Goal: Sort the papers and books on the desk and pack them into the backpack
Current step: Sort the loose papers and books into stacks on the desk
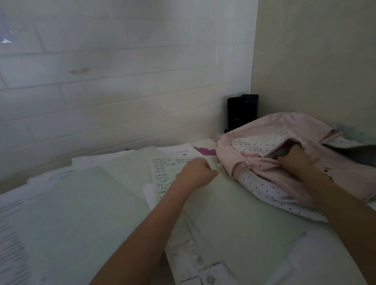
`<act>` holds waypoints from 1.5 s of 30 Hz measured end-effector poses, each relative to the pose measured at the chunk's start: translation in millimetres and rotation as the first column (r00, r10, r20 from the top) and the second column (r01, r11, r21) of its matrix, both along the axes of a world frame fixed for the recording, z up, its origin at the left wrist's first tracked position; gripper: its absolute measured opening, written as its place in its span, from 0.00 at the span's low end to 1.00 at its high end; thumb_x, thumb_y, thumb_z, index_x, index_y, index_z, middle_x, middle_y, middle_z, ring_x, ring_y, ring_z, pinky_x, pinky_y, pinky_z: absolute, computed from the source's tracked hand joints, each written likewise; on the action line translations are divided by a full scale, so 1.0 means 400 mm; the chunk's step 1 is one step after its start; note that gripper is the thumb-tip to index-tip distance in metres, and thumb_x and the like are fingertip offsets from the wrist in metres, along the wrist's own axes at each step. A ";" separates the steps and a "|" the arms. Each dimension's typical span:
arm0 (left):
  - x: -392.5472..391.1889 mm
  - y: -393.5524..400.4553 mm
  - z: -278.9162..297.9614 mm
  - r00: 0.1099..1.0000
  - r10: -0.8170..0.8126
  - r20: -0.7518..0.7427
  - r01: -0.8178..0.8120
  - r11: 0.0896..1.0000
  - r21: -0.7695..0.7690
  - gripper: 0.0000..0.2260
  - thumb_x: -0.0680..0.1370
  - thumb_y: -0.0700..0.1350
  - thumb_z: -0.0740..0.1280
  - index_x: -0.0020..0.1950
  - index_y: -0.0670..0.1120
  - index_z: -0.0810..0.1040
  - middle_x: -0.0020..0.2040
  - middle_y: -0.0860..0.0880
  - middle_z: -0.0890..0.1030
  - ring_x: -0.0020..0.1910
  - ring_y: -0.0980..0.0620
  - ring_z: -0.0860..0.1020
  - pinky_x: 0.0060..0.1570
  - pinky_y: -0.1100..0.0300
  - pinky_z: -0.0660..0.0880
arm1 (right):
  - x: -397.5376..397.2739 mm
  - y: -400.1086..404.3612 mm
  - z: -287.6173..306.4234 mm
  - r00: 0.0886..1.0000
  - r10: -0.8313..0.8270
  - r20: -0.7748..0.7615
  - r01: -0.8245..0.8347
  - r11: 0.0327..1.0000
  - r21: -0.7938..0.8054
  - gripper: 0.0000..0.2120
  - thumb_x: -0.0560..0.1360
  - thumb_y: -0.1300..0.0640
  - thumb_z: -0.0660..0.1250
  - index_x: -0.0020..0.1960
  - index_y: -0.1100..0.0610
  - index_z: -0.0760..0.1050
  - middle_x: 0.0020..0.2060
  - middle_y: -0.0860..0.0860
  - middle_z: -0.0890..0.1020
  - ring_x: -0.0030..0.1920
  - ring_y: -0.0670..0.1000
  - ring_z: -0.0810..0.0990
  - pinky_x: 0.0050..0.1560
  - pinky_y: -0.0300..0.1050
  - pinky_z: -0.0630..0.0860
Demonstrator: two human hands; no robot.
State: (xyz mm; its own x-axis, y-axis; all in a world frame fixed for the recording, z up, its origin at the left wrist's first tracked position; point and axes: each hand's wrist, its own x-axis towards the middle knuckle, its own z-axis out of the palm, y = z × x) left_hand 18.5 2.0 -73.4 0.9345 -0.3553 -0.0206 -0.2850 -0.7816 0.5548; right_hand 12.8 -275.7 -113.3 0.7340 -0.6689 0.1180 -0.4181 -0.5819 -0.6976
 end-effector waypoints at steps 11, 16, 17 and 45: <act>0.044 0.205 -0.096 0.944 0.266 0.196 -0.320 0.883 0.343 0.39 0.75 0.67 0.56 0.77 0.45 0.51 0.77 0.34 0.48 0.76 0.36 0.44 0.73 0.40 0.37 | -0.031 0.052 0.023 0.966 -0.040 0.256 -0.042 0.951 0.307 0.38 0.68 0.55 0.74 0.73 0.60 0.61 0.69 0.57 0.70 0.68 0.58 0.69 0.69 0.53 0.66; 0.046 0.207 -0.109 0.953 0.230 0.194 -0.286 0.893 0.346 0.43 0.72 0.70 0.58 0.78 0.46 0.51 0.77 0.35 0.50 0.77 0.39 0.46 0.74 0.44 0.41 | -0.021 0.041 0.035 0.970 -0.075 0.232 -0.012 0.936 0.352 0.37 0.68 0.56 0.74 0.73 0.61 0.62 0.69 0.58 0.71 0.68 0.59 0.69 0.69 0.54 0.66; 0.048 0.209 -0.107 0.956 0.217 0.197 -0.270 0.914 0.305 0.43 0.71 0.69 0.60 0.77 0.46 0.52 0.77 0.37 0.53 0.77 0.41 0.50 0.74 0.46 0.44 | -0.019 0.040 0.038 0.973 -0.069 0.220 -0.010 0.940 0.341 0.34 0.70 0.57 0.73 0.72 0.61 0.64 0.68 0.58 0.72 0.68 0.59 0.70 0.69 0.53 0.67; 0.102 0.269 -0.049 0.951 0.308 0.002 -0.249 0.772 -0.585 0.28 0.72 0.39 0.72 0.70 0.43 0.69 0.64 0.44 0.77 0.60 0.44 0.77 0.59 0.52 0.74 | -0.150 0.475 -0.002 0.576 0.765 -0.287 -0.762 0.630 0.151 0.36 0.74 0.30 0.52 0.76 0.40 0.41 0.78 0.44 0.47 0.78 0.51 0.44 0.75 0.58 0.43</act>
